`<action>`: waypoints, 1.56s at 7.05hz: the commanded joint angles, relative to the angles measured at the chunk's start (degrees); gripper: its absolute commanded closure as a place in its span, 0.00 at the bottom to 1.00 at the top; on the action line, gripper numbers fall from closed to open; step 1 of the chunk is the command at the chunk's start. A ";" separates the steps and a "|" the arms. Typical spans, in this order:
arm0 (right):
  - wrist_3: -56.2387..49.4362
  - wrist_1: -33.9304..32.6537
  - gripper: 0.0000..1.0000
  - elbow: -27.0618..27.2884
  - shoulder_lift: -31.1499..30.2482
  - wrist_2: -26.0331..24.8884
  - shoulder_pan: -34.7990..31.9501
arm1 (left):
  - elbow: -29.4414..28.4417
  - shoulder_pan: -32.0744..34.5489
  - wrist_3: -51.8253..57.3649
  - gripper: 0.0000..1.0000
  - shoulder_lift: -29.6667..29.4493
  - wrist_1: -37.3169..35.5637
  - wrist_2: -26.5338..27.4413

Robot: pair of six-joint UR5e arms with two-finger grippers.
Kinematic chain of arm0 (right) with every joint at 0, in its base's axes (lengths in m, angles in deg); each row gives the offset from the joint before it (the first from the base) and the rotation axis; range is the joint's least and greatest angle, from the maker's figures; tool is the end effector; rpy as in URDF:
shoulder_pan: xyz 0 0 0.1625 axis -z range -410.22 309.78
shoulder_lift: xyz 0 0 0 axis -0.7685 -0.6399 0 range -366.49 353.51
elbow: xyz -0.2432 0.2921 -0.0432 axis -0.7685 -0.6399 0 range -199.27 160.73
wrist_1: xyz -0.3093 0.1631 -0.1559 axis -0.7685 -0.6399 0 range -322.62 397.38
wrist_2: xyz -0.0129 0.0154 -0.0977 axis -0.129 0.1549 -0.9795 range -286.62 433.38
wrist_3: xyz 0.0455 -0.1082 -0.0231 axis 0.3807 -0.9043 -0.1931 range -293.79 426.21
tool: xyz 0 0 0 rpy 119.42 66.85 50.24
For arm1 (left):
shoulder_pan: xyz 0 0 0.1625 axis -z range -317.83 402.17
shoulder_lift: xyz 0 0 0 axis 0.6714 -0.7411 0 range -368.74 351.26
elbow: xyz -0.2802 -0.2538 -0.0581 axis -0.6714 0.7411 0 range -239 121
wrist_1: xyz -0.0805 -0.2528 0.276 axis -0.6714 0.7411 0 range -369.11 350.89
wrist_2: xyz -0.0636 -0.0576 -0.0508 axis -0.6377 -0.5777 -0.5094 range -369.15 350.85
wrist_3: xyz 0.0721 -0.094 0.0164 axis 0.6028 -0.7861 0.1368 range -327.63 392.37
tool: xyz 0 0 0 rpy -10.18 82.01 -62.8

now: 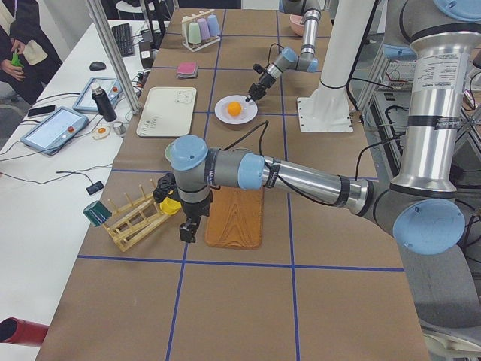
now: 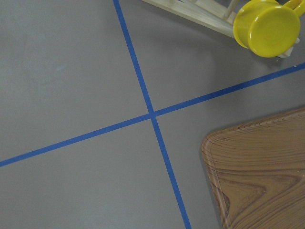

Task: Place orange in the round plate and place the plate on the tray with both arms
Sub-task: 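Grip the plate rim with the right gripper and slide it toward the bear tray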

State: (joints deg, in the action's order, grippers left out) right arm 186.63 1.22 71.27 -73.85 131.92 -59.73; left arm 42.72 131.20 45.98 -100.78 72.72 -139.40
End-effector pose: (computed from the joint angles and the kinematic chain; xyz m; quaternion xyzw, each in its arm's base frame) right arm -0.5584 -0.2921 0.3001 0.0998 -0.6278 0.4159 0.6503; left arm -0.0480 -0.4712 0.5405 0.0834 0.3365 0.1357 0.9281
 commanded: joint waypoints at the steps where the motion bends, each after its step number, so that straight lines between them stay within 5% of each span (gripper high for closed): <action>1: 0.17 0.04 1.00 0.07 0.30 -0.09 -0.33 | 1.11 0.09 0.01 0.01 1.33 0.26 0.00; 3: 5.05 0.65 1.00 0.60 0.30 -5.23 -0.77 | 1.82 0.09 -0.51 0.01 2.39 0.26 0.00; 6: 5.97 13.62 1.00 0.43 -0.05 -9.05 -1.12 | 5.32 0.18 -0.60 0.01 5.90 0.17 -0.53; 8: 8.67 15.41 1.00 0.87 1.61 -9.23 -5.05 | 5.86 0.27 -0.60 0.01 6.17 0.08 -0.53; 10: 15.60 12.81 1.00 -2.79 4.50 -8.97 -12.60 | 5.86 0.27 -0.60 0.01 6.17 0.08 -0.53; 11: 18.85 6.69 1.00 -9.52 10.09 -8.71 -16.29 | 5.86 0.27 -0.69 0.01 6.17 0.08 -0.53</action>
State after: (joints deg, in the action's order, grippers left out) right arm 201.57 13.13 67.80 -68.59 122.93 -71.58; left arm 48.56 131.47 45.35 -94.62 72.80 -139.93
